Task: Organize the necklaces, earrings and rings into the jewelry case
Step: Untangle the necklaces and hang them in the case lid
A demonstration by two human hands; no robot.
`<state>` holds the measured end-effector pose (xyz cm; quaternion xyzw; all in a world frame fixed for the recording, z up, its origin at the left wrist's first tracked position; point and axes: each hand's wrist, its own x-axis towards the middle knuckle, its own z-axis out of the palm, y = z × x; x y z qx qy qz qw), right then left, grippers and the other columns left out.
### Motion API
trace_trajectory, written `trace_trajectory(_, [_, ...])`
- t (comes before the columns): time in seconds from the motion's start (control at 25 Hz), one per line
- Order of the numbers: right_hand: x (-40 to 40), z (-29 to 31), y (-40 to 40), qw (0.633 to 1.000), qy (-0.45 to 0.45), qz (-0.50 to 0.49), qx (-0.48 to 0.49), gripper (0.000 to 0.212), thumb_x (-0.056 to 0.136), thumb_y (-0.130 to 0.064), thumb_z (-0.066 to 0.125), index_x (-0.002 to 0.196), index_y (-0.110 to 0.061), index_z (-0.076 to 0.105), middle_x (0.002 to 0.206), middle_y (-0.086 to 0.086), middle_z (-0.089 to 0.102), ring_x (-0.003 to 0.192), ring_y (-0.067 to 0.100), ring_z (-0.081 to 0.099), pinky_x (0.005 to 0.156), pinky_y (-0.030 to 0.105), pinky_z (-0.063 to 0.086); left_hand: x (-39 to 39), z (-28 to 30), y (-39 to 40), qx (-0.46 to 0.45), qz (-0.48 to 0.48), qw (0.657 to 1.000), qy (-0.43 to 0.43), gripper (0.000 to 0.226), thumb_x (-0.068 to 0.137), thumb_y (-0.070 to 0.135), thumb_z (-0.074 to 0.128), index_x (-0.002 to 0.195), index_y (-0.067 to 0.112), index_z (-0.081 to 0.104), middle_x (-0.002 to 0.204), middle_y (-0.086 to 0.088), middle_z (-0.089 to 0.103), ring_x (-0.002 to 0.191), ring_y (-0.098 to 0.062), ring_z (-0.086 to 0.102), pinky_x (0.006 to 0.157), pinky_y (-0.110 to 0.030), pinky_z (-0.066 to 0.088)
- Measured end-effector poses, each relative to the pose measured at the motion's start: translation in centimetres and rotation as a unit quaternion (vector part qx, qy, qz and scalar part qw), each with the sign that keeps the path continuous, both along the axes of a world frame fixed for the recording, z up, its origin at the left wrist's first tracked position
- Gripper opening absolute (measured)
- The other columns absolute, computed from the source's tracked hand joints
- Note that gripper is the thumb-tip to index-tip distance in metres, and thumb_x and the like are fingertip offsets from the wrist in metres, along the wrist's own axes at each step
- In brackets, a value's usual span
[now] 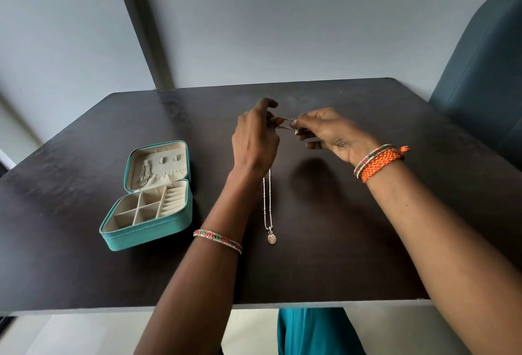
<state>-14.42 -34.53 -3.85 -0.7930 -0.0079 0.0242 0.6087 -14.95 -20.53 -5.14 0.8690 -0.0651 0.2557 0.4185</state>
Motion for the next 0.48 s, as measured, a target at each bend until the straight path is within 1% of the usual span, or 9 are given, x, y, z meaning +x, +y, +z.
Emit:
trace_trajectory(0.04, [0.0,-0.1,0.0,0.999,-0.009,-0.008,-0.032,0.017,0.089,-0.024,0.061,0.074,-0.017,0.065,0.076,-0.001,0.061,0.074,0.009,0.055,0.062,0.023,0.044,0.3,-0.2,0.1,-0.030,0.000,0.999,0.020,0.030,0.087,0.012,0.062,0.114,0.024,0.058,0.088,0.008,0.064,0.080,-0.012,0.054,0.066,-0.029,0.041])
trace_trajectory(0.08, [0.2,-0.3,0.2,0.997,-0.021,-0.011,-0.074,0.017,0.089,-0.025,0.061,0.075,-0.017,0.065,0.074,-0.001,0.060,0.071,0.009,0.054,0.061,0.024,0.041,0.6,-0.3,0.4,-0.102,-0.013,0.994,0.046,0.031,0.085,0.013,0.065,0.112,0.025,0.057,0.086,0.006,0.065,0.078,-0.015,0.057,0.068,-0.031,0.045])
trace_trajectory(0.16, [0.4,-0.8,0.8,0.983,-0.048,0.004,-0.177,0.019,0.090,-0.027,0.060,0.079,-0.012,0.067,0.067,-0.001,0.055,0.063,0.010,0.048,0.057,0.026,0.035,1.1,-0.9,0.9,-0.257,-0.030,0.961,0.096,0.029,0.078,0.017,0.074,0.101,0.024,0.059,0.082,-0.002,0.068,0.081,-0.021,0.065,0.079,-0.036,0.054])
trace_trajectory(0.2, [0.4,-1.1,1.2,0.972,-0.062,0.014,-0.227,0.022,0.090,-0.028,0.059,0.081,-0.009,0.066,0.065,0.000,0.054,0.061,0.012,0.048,0.055,0.026,0.034,1.2,-1.2,1.2,-0.283,-0.019,0.953,0.110,0.028,0.075,0.020,0.078,0.097,0.024,0.060,0.082,-0.004,0.069,0.084,-0.021,0.068,0.082,-0.036,0.055])
trace_trajectory(0.28, [0.2,-1.4,2.0,0.945,-0.100,0.009,-0.311,0.025,0.089,-0.031,0.056,0.087,-0.008,0.064,0.075,0.004,0.061,0.070,0.020,0.056,0.062,0.030,0.041,0.9,-1.2,1.3,-0.264,0.004,0.959,0.106,0.030,0.073,0.025,0.080,0.096,0.021,0.062,0.078,0.001,0.069,0.084,-0.015,0.068,0.073,-0.020,0.052])
trace_trajectory(0.32, [0.0,-1.3,2.3,0.929,-0.124,0.000,-0.349,0.023,0.088,-0.033,0.054,0.090,-0.012,0.062,0.084,0.007,0.064,0.080,0.025,0.059,0.071,0.034,0.045,0.8,-1.0,1.4,-0.246,0.016,0.965,0.088,0.030,0.073,0.026,0.080,0.096,0.020,0.063,0.075,0.005,0.068,0.080,-0.011,0.068,0.065,-0.013,0.047])
trace_trajectory(0.36, [-0.2,-1.3,2.6,0.913,-0.143,-0.008,-0.382,0.021,0.088,-0.034,0.052,0.091,-0.015,0.060,0.092,0.007,0.065,0.088,0.028,0.059,0.079,0.039,0.045,0.7,-0.7,1.4,-0.233,0.023,0.970,0.069,0.029,0.073,0.027,0.080,0.096,0.020,0.063,0.074,0.007,0.069,0.077,-0.008,0.067,0.061,-0.011,0.045])
trace_trajectory(0.44, [-0.5,-0.8,2.8,0.903,-0.153,-0.005,-0.401,0.015,0.089,-0.035,0.053,0.090,-0.020,0.057,0.097,0.006,0.064,0.095,0.028,0.057,0.087,0.042,0.044,0.5,0.0,1.6,-0.204,0.025,0.977,0.055,0.026,0.073,0.026,0.080,0.093,0.023,0.064,0.075,0.007,0.071,0.074,-0.008,0.067,0.062,-0.022,0.049])
trace_trajectory(0.48, [-0.5,-0.6,2.7,0.915,-0.145,0.000,-0.378,0.013,0.088,-0.035,0.057,0.089,-0.022,0.057,0.096,0.004,0.064,0.094,0.026,0.058,0.088,0.041,0.045,0.3,0.4,1.6,-0.176,0.020,0.982,0.060,0.025,0.072,0.026,0.080,0.090,0.024,0.063,0.074,0.007,0.071,0.075,-0.010,0.068,0.065,-0.027,0.052])
